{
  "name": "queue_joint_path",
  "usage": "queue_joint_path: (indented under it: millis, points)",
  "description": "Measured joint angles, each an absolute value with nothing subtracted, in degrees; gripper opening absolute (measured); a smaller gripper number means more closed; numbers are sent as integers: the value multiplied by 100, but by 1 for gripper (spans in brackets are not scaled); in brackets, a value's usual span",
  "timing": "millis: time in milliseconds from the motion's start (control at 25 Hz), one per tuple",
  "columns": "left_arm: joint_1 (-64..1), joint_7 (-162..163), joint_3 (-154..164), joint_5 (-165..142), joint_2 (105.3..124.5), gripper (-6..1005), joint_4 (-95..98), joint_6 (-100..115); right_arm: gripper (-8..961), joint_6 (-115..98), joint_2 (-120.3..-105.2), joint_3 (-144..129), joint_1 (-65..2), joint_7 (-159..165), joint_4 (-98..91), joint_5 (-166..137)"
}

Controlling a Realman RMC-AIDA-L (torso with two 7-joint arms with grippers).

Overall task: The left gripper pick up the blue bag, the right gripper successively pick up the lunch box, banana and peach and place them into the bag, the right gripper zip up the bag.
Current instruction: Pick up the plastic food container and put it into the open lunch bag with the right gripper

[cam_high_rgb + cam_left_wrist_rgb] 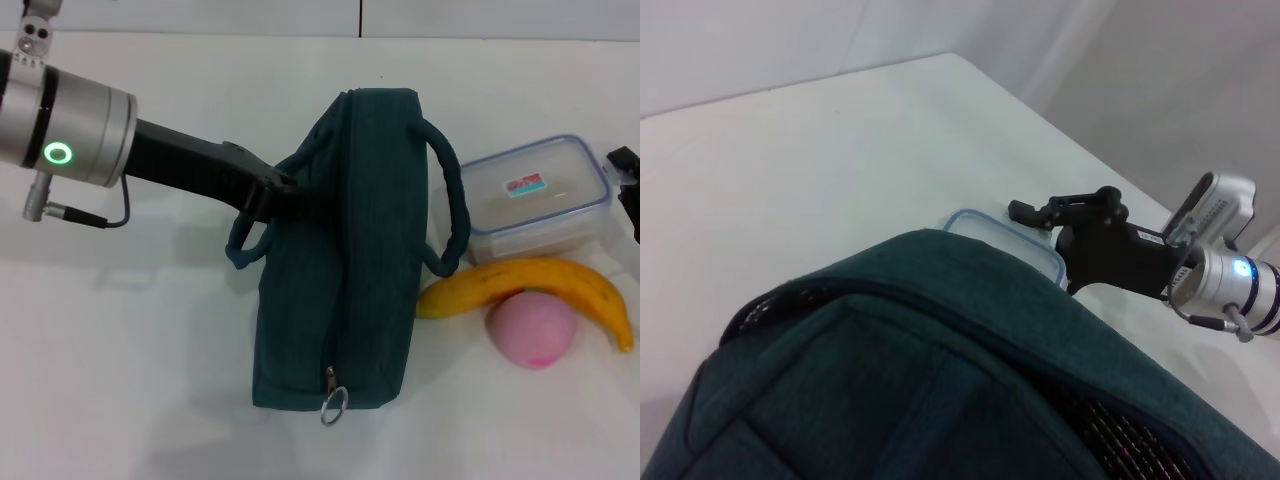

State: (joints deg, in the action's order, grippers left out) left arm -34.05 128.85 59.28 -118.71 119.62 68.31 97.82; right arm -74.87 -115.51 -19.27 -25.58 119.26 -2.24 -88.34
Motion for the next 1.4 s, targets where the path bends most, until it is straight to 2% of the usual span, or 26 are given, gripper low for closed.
queue_joint_path:
  millis: [1000,1200,1400]
  points:
    - [-3392,12656,5906,-11925,11953,60,6780,9616,71,-8570,-11592,-1910,-2486,12634,277,-7669]
    - [-3411,12656,5923,-11927,11953,60,6773,9539,71,-9354,-11595,-1906,-2698,12646,283,-7303]
    - [-3448,12657,5924,-11926,11954,60,6766,9506,71,-10097,-11599,-1907,-3221,12646,271,-7195]
